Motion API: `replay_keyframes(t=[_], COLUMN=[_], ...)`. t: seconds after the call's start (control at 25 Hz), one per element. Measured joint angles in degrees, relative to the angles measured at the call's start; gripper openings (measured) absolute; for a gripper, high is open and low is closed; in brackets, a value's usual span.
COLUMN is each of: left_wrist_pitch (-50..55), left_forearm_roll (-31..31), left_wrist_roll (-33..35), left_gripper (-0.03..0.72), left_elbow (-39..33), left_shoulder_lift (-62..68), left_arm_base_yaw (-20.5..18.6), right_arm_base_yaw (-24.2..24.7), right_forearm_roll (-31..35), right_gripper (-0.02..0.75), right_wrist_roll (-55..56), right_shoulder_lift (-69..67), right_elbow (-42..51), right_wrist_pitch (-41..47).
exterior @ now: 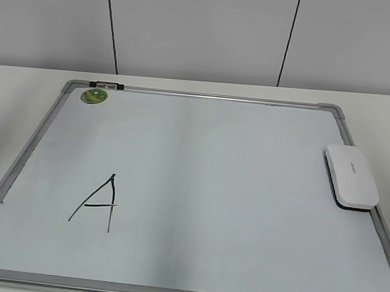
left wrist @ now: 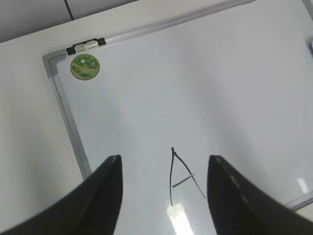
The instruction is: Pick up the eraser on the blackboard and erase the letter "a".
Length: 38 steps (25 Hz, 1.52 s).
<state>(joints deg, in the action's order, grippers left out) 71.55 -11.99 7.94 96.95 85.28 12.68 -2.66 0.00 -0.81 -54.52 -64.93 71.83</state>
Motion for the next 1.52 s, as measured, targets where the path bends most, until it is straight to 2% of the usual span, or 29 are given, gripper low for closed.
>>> replay_keyframes(t=[0.44, 0.72, 1.12, 1.52], left_wrist_pitch=[0.2, 0.7, 1.1, -0.1], left_forearm_roll=[2.7, 5.3, 5.6, 9.7], left_wrist_roll=[-0.7, -0.7, -0.7, -4.3], left_gripper=[0.407, 0.407, 0.407, 0.407], left_elbow=[-29.6, -42.4, -53.9, -61.1], left_shoulder_lift=[-28.9, -47.4, -64.2, -66.1], left_arm_base_yaw=[0.5, 0.5, 0.5, 0.5], right_arm_base_yaw=[-1.2, -1.2, -1.2, -1.2], right_forearm_roll=[0.0, 1.0, 1.3, -1.0], right_gripper=[0.592, 0.592, 0.591, 0.591], right_wrist_roll=[0.0, 0.0, 0.0, 0.0], right_shoulder_lift=[6.0, 12.1, 28.1, 35.6], right_elbow=[0.5, 4.4, 15.7, 28.7], right_wrist_pitch=[0.1, 0.2, 0.6, 0.6])
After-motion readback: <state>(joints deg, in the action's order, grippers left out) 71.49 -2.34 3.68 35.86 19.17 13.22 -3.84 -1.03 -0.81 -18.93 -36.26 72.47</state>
